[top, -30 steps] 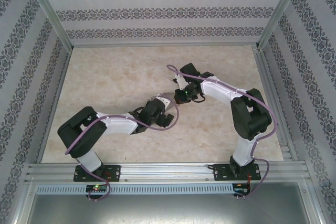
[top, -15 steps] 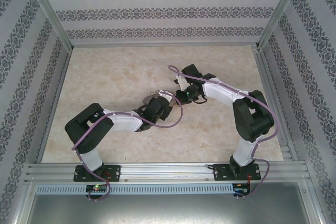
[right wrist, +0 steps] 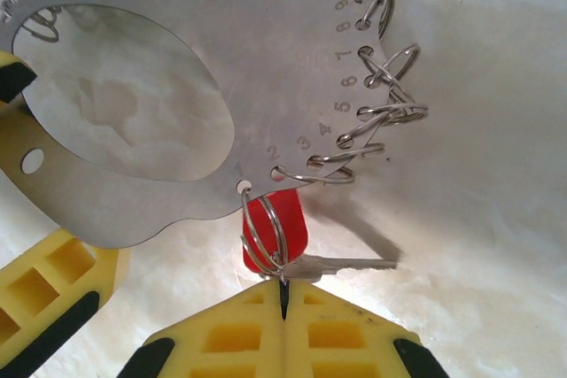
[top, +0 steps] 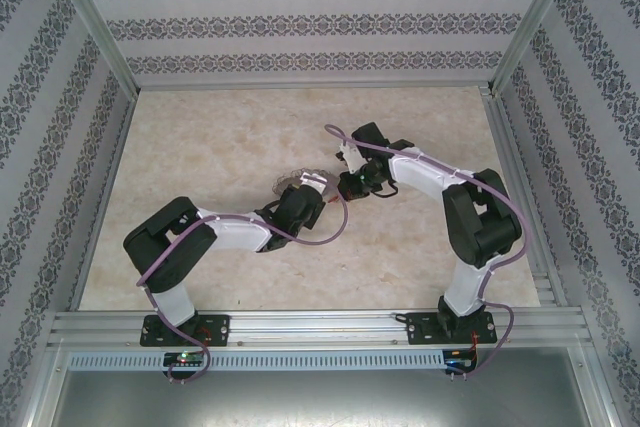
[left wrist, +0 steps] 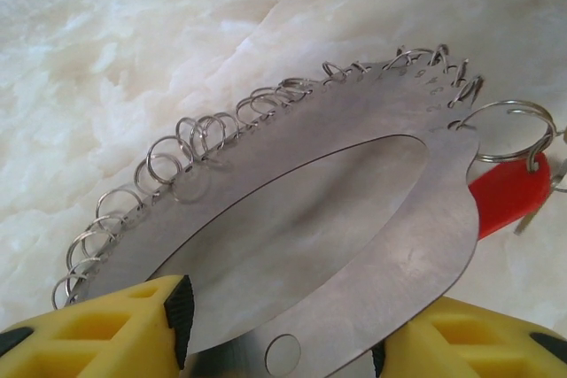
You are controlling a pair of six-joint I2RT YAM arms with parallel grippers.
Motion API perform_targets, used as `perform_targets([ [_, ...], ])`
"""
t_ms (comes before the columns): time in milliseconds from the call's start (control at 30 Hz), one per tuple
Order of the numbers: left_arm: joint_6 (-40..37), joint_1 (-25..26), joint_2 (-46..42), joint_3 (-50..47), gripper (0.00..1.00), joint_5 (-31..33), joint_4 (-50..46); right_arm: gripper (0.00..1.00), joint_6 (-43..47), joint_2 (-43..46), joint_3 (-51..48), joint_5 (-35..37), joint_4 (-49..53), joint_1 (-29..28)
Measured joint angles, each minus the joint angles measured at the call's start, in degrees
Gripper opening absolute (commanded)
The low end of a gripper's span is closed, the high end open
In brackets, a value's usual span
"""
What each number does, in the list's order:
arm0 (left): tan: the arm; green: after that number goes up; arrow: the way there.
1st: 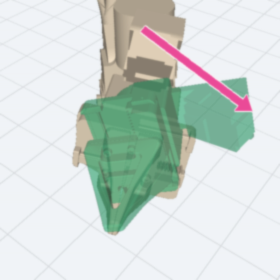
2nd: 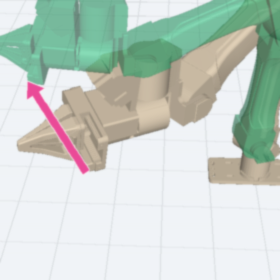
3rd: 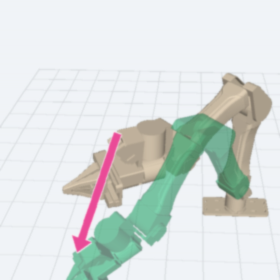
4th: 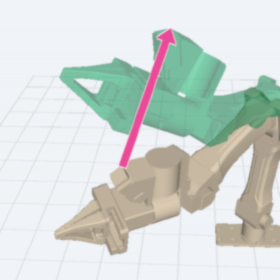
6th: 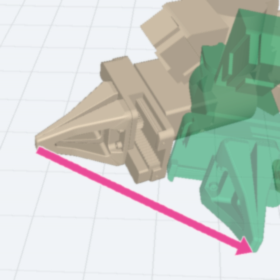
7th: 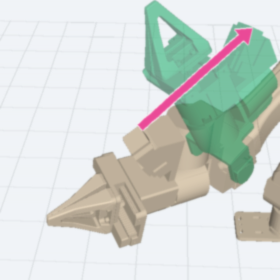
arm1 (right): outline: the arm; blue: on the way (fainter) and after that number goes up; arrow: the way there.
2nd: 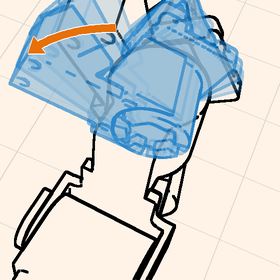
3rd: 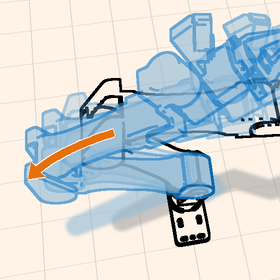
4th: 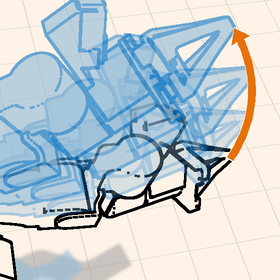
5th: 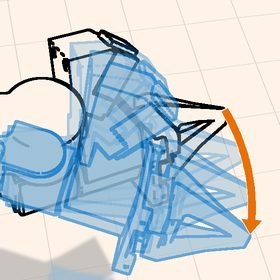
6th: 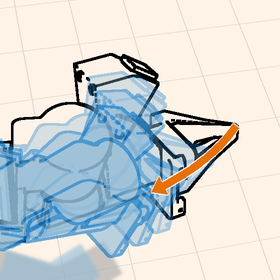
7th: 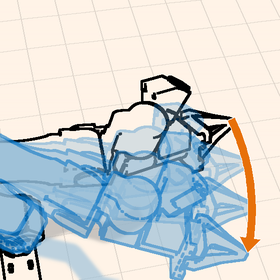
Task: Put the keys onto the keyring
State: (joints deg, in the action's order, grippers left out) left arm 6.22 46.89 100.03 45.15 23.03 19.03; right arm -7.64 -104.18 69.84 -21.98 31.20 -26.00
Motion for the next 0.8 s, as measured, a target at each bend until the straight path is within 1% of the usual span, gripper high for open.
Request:
perform_targets([
  [100,0.3,0.0,-0.3,-1.7,0.68,-0.1,1.0,0.0,0.2,-0.8,0.0,0.0,0.0,0.0],
  [167,0.7,0.0,-1.6,-3.9,0.73,-1.3,1.7,0.0,0.2,-1.0,-0.5,0.0,-0.4,0.0],
  [233,1.4,-0.1,-4.4,-6.7,0.78,-3.6,2.3,0.0,0.2,-1.0,-1.4,0.0,-1.0,0.0],
  [367,2.2,-0.1,-11.2,-9.9,0.84,-8.1,2.7,0.0,0.2,-1.0,-2.4,0.0,-1.7,0.1],
  [433,2.4,-0.4,-14.0,-9.9,0.86,-10.2,2.8,0.0,0.2,-1.2,-2.5,0.0,-2.3,0.4],
  [533,2.3,-0.9,-15.4,-8.6,0.87,-12.3,2.6,0.0,0.1,-1.2,-2.6,0.1,-3.2,0.8],
  [667,2.1,-2.1,-15.2,-7.1,0.88,-14.2,2.8,0.0,0.1,-1.1,-3.2,0.1,-4.4,1.4],
  [800,2.1,-3.7,-13.1,-6.9,0.85,-16.5,4.1,0.0,0.1,-1.1,-3.4,0.3,-4.5,1.9],
])
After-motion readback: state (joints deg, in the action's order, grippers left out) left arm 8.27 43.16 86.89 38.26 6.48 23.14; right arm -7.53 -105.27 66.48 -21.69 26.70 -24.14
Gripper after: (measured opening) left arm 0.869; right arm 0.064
